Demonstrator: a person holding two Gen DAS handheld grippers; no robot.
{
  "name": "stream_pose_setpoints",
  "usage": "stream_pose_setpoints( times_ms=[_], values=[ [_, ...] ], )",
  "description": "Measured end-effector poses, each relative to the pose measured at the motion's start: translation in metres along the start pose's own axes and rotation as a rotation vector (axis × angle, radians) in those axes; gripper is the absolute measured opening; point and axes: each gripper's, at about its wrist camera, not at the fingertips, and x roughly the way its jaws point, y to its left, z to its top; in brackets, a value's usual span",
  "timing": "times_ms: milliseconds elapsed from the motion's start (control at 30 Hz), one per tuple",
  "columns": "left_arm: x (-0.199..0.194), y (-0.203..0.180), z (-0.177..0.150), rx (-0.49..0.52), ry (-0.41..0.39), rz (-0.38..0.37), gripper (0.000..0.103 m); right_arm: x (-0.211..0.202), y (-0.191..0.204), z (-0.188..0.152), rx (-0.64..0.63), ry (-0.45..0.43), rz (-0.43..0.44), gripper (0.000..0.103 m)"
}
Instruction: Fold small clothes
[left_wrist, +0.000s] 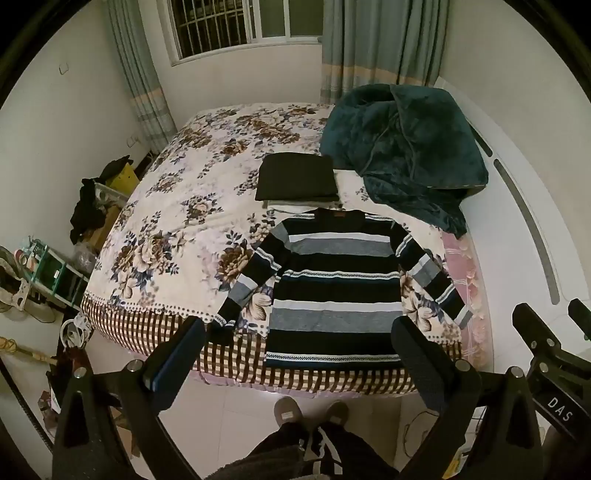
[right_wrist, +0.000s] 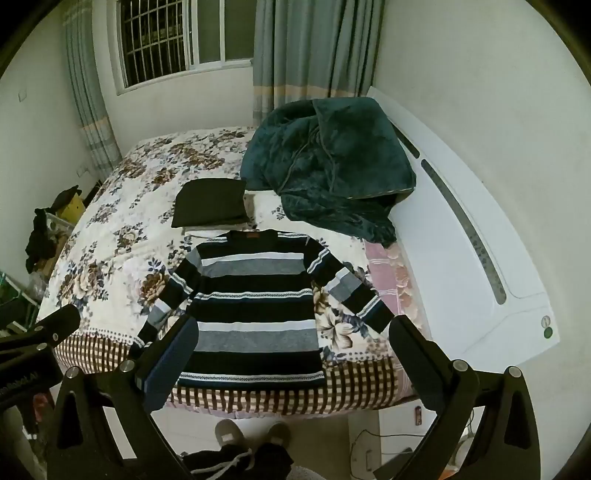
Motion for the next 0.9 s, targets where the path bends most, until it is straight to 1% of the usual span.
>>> stream_pose_setpoints(
  times_ms=[533, 767, 900],
  values=[
    [-0.0004, 0.0004, 0.0000, -0.005, -0.009, -0.004, 0.103, -0.0005, -0.0050, -0.0001, -0.005, -0.003, 0.005, 0.103],
    [-0.0009, 0.0011, 0.0002, -0.008, -0.013, -0.006, 0.103, -0.0024, 0.0026, -0.0003, -0.004, -0.008, 0.007, 0.103],
    [-0.0011, 0.0012, 0.0000, -0.008, -0.015, -0.007, 0.103, -0.0095, 0.0037, 0.0063, -0.010, -0.011, 0.010, 0.103]
  ],
)
